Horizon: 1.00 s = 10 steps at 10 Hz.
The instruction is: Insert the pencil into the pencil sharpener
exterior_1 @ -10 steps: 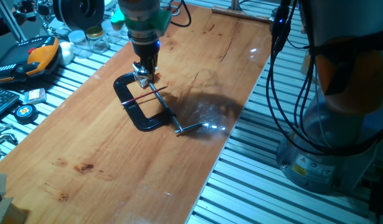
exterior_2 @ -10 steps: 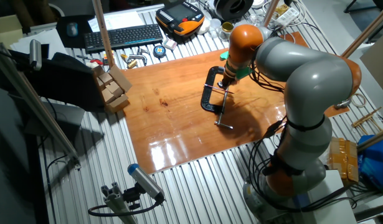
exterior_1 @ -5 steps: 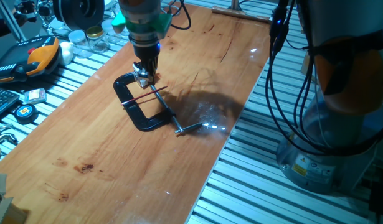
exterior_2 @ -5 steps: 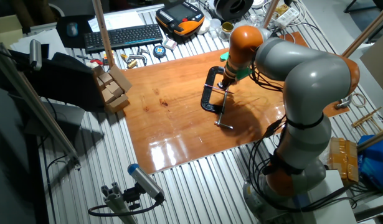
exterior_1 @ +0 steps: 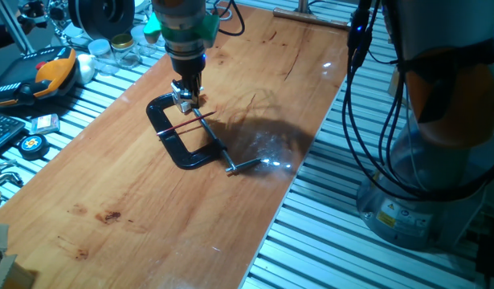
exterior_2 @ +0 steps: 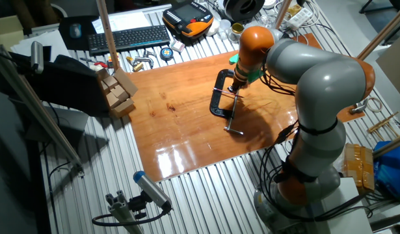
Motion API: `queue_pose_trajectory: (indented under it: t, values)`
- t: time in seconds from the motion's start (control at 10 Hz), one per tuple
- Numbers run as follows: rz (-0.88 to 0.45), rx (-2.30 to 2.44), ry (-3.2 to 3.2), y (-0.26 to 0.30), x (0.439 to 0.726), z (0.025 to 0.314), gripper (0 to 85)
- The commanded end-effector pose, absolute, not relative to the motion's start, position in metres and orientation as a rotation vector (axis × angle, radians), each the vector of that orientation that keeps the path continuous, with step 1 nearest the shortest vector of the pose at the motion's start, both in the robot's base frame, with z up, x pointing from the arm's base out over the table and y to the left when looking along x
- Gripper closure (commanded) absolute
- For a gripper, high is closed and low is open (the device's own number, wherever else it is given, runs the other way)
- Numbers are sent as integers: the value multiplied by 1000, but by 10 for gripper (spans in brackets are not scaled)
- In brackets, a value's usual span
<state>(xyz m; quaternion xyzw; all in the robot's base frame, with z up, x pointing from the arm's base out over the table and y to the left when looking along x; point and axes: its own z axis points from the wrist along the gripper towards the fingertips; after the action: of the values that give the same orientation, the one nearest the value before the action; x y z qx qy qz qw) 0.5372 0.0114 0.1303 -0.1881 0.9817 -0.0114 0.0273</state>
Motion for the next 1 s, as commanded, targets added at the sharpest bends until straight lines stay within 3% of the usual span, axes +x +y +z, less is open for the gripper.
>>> queue_pose_trajectory:
  t: [0.0, 0.9]
  values:
    - [-43, -652, 3014, 11, 538, 131, 850]
    - [-14, -696, 3073, 10, 541, 131, 850]
